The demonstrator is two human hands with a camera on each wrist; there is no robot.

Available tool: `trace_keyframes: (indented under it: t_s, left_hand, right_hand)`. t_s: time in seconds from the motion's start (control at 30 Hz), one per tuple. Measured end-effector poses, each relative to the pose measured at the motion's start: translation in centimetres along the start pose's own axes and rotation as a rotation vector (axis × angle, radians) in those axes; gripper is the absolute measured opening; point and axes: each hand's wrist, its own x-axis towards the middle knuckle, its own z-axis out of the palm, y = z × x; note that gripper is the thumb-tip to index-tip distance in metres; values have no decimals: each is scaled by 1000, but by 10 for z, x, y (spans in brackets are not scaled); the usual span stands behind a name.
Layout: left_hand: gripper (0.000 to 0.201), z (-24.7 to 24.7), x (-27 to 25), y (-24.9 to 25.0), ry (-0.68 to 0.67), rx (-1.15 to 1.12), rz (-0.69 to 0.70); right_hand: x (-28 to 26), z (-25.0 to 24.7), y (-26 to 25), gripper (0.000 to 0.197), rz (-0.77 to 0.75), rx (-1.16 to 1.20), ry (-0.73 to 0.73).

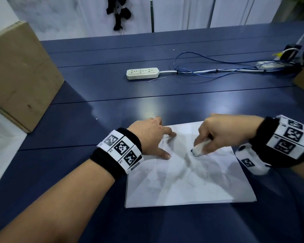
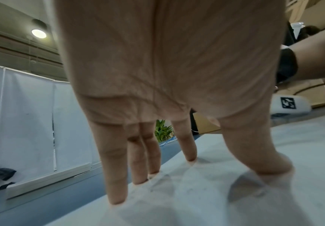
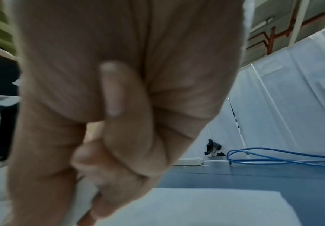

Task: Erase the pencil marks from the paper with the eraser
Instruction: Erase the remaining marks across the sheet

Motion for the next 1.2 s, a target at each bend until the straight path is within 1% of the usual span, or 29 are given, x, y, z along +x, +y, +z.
trace_keyframes:
  t_s: [0.07, 0.13, 0.2, 0.23, 0.27, 0.37, 0.4, 0.43, 0.5, 0.53, 0.6, 0.63, 0.7, 0.73, 0.8, 0.83, 0.87, 0.9, 1.0, 1.07, 1.13, 1.2]
  left_hand:
    - [73, 0, 3, 3, -3, 8, 0]
    - [75, -2, 5, 6, -16, 6, 7]
    - [74, -6, 4, 8, -23, 11, 12]
    - [72, -7, 5, 10, -22, 14, 20]
    - [69, -8, 5, 11, -22, 13, 32]
    - [58, -5, 7, 12, -22, -14, 71]
    - [56, -4, 7, 11, -22, -29, 78]
    - [55, -3, 7, 10, -22, -42, 86]
    - [58, -3, 7, 9, -33, -46, 99]
    - [60, -3, 7, 9, -38, -41, 103]
    - [60, -4, 7, 8, -39, -31, 103]
    - [60, -4, 7, 8, -36, -29, 103]
    - [61, -4, 8, 6, -29, -35, 105]
    - [62, -4, 8, 5, -25, -37, 105]
    - [60, -3, 8, 3, -14, -34, 96]
    - [59, -2, 9, 3, -13, -32, 91]
    - [58, -2, 9, 3, -11, -33, 87]
    - [57, -2, 9, 3, -11, -39, 85]
    - [61, -4, 9, 4, -17, -63, 84]
    - [63, -4, 10, 4, -17, -57, 80]
    - [62, -4, 10, 5, -22, -55, 77]
    - [59, -3, 11, 4, -22, -52, 69]
  right_hand:
    - [9, -7, 3, 23, 36, -38, 104]
    - [23, -15, 10, 25, 111, -67, 214]
    - [27, -17, 16, 25, 143, -66, 259]
    - [24, -15, 17, 24, 123, -62, 257]
    - [19, -11, 17, 25, 80, -54, 222]
    - [1, 2, 3, 31, -31, 7, -15]
    - [-1, 3, 1, 30, -33, 9, -34]
    - [2, 1, 1, 28, -18, -17, 12]
    - [13, -7, 6, 25, 37, -110, 171]
    - [19, -12, 10, 26, 71, -142, 226]
    - [26, -18, 16, 27, 127, -158, 266]
    - [26, -18, 18, 26, 133, -161, 270]
    - [18, -11, 17, 25, 97, -163, 247]
    - [11, -6, 14, 25, 62, -144, 202]
    - [-3, 1, 2, 23, -3, -36, 53]
    - [-6, 3, -3, 21, -13, 2, 6]
    - [-5, 2, -4, 20, -14, -4, 7]
    - [-1, -1, -3, 20, -6, -38, 51]
    - [19, -13, 10, 22, 71, -103, 246]
    - [26, -16, 18, 24, 118, -120, 293]
    - [20, -11, 20, 26, 76, -125, 266]
    - [7, -2, 14, 28, 8, -66, 124]
